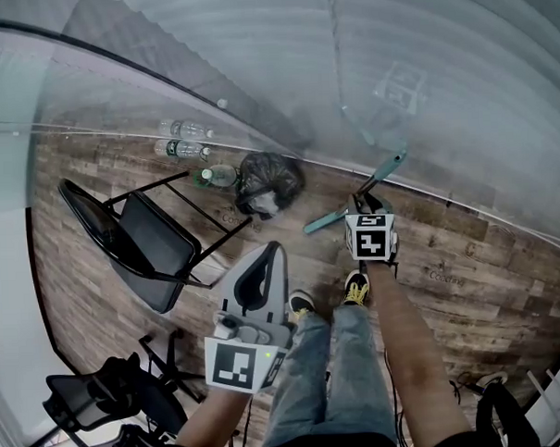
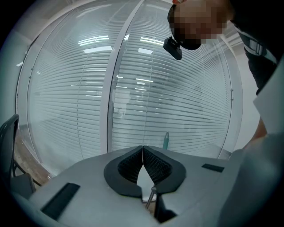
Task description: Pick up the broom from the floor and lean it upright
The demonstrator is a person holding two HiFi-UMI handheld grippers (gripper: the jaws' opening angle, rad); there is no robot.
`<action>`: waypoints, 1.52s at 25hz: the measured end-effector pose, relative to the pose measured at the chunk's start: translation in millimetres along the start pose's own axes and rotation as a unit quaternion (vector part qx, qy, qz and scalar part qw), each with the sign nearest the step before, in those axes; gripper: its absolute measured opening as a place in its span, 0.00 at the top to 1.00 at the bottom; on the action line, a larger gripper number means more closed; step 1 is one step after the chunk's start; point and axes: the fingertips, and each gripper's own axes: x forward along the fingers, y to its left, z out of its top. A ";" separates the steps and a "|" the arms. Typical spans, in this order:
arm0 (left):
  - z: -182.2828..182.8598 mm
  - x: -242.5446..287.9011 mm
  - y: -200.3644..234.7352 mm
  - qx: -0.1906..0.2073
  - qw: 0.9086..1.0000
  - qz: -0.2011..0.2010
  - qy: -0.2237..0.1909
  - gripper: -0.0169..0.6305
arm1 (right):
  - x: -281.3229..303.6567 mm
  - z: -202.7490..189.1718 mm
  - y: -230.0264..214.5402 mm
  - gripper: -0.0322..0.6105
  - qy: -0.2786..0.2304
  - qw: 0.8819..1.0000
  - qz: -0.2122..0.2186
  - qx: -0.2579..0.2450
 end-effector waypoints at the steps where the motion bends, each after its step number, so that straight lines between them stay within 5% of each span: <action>1: -0.7 -0.1 -0.9 0.001 1.000 0.000 0.001 0.94 | -0.4 1.0 1.2 0.75 -0.003 1.000 0.004 -0.004; 18: 9.3 -12.5 -23.5 0.008 1.000 -0.017 0.001 0.94 | -67.9 -3.1 8.7 0.68 -0.013 0.999 0.029 -0.039; 27: 59.2 -67.0 -46.5 -0.007 0.999 -0.041 -0.020 0.94 | -237.9 19.3 5.6 0.68 -0.034 0.989 0.034 -0.141; 32: 94.8 -108.1 -59.7 -0.016 0.997 -0.058 -0.041 0.94 | -360.6 75.2 15.9 0.69 -0.125 0.979 0.026 -0.160; 38: 132.2 -162.6 -73.0 -0.021 0.994 -0.088 -0.063 0.94 | -499.8 116.1 46.7 0.85 -0.233 0.960 -0.011 -0.156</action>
